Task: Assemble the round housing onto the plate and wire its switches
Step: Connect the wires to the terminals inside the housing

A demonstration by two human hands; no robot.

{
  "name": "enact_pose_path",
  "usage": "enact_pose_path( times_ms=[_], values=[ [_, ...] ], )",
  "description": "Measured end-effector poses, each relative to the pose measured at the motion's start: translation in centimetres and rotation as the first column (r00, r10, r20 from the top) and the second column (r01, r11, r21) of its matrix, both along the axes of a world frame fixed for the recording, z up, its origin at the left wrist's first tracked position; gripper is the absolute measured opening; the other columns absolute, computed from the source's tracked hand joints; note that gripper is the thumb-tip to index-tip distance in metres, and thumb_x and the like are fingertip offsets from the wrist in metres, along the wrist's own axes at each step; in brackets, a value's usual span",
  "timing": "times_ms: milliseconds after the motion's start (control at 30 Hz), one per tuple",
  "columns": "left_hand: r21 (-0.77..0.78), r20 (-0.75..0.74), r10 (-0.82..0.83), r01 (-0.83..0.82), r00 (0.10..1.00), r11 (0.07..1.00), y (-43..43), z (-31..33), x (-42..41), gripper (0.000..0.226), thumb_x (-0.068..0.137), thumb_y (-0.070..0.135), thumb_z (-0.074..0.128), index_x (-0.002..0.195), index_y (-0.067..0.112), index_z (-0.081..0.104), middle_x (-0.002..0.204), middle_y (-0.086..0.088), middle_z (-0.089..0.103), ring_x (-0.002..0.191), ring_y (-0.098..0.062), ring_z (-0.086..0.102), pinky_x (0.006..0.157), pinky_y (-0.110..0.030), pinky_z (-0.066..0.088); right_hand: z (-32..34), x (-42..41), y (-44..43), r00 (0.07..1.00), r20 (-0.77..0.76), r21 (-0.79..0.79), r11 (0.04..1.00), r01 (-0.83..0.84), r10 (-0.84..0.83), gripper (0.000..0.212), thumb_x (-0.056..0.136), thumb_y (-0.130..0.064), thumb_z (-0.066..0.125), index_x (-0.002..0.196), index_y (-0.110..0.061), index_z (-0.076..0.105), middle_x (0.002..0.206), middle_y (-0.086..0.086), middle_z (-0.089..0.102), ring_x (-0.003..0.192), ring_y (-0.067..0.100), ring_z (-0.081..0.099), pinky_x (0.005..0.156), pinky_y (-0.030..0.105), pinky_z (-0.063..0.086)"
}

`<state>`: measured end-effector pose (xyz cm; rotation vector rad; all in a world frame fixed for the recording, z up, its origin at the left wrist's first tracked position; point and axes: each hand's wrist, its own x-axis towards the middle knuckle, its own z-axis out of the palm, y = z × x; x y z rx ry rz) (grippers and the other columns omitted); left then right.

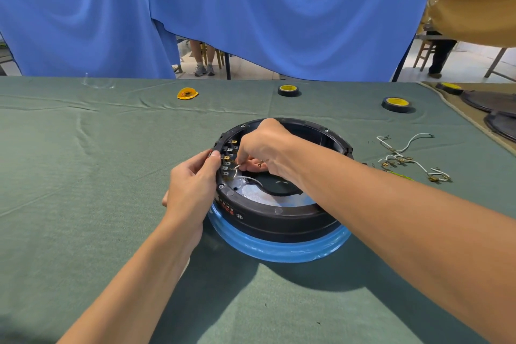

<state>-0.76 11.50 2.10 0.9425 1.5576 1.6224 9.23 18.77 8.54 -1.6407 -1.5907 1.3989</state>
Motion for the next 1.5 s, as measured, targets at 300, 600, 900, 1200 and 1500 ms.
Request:
enact_pose_path(
  times_ms=[300, 600, 900, 1200, 1500],
  values=[
    [0.033, 0.040, -0.038, 0.037, 0.998, 0.999, -0.2, 0.0, 0.0, 0.029, 0.074, 0.049, 0.058, 0.088, 0.033, 0.078, 0.096, 0.006, 0.077, 0.122, -0.029, 0.059, 0.113, -0.054, 0.033, 0.3, 1.2, -0.6, 0.986, 0.074, 0.078, 0.984, -0.158, 0.153, 0.019, 0.086, 0.005, 0.065, 0.105, 0.001, 0.063, 0.091, 0.016, 0.068, 0.074, 0.021, 0.070, 0.074, 0.031, 0.060],
    [0.079, 0.025, -0.053, 0.051, 0.998, 0.996, 0.4, -0.2, -0.5, 0.021, 0.074, 0.045, 0.061, 0.080, 0.037, 0.079, 0.094, 0.008, 0.078, 0.117, -0.022, 0.063, 0.115, -0.054, 0.029, 0.4, 3.0, -1.5, 0.815, 0.528, 0.518, 0.671, -0.531, 0.237, 0.003, 0.082, -0.027, 0.076, 0.083, -0.027, 0.073, 0.078, -0.012, 0.063, 0.089, 0.013, 0.057, 0.070, 0.027, 0.042],
    [0.083, 0.017, -0.073, 0.071, 0.997, 0.994, 1.1, -0.2, -0.9, 0.014, 0.096, 0.021, 0.062, 0.095, 0.017, 0.076, 0.082, 0.005, 0.077, 0.080, -0.006, 0.072, 0.078, -0.022, 0.057, -1.4, 2.4, -0.7, 0.724, 0.657, 0.540, 0.539, -0.646, 0.209, 0.013, 0.080, -0.041, 0.076, 0.080, -0.030, 0.070, 0.099, -0.002, 0.054, 0.111, 0.023, 0.039, 0.095, 0.042, 0.043],
    [0.087, 0.047, -0.098, 0.094, 0.994, 0.992, 2.0, -0.3, -1.5, 0.017, 0.098, 0.012, 0.058, 0.094, 0.015, 0.074, 0.081, 0.006, 0.077, 0.071, -0.001, 0.071, 0.059, -0.012, 0.051, -0.8, 3.0, 1.4, 0.901, 0.411, 0.438, 0.837, -0.328, 0.138, 0.022, 0.084, -0.041, 0.072, 0.098, -0.024, 0.072, 0.114, 0.003, 0.061, 0.120, 0.028, 0.031, 0.088, 0.040, 0.034],
    [0.081, 0.065, -0.108, 0.102, 0.992, 0.991, 2.5, -0.3, -1.8, 0.018, 0.098, 0.013, 0.058, 0.094, 0.013, 0.075, 0.082, 0.002, 0.078, 0.072, -0.005, 0.072, 0.059, -0.014, 0.052, -1.4, -0.3, 1.7, 0.884, 0.467, 0.293, 0.949, -0.118, -0.034, 0.036, 0.084, -0.037, 0.069, 0.104, -0.015, 0.050, 0.129, 0.011, 0.047, 0.123, 0.034, 0.028, 0.088, 0.039, 0.028]
  ],
)
